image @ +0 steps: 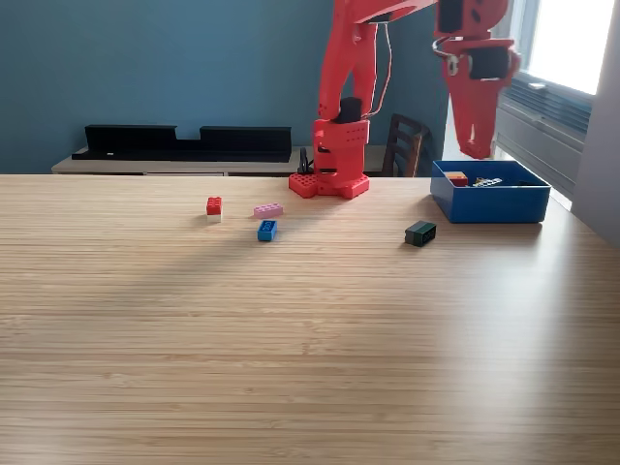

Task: Grasp a lego block and put it in the bin.

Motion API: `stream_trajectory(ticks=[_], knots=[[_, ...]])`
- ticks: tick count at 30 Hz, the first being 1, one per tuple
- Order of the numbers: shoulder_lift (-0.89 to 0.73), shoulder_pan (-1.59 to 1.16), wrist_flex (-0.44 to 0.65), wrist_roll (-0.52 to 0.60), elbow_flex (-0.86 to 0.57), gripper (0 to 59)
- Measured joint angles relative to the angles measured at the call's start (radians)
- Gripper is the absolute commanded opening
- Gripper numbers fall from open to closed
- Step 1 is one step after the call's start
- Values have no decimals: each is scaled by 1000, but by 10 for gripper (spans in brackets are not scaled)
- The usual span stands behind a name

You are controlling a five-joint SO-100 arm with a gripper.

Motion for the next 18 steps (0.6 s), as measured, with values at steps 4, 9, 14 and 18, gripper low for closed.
stream_trajectory(ticks=[4, 9, 14, 18], knots=[[3, -156, 2, -104, 37, 0], [20, -322, 2, -216, 100, 0], [28, -443, 2, -314, 216, 0], [28, -502, 2, -357, 264, 0]])
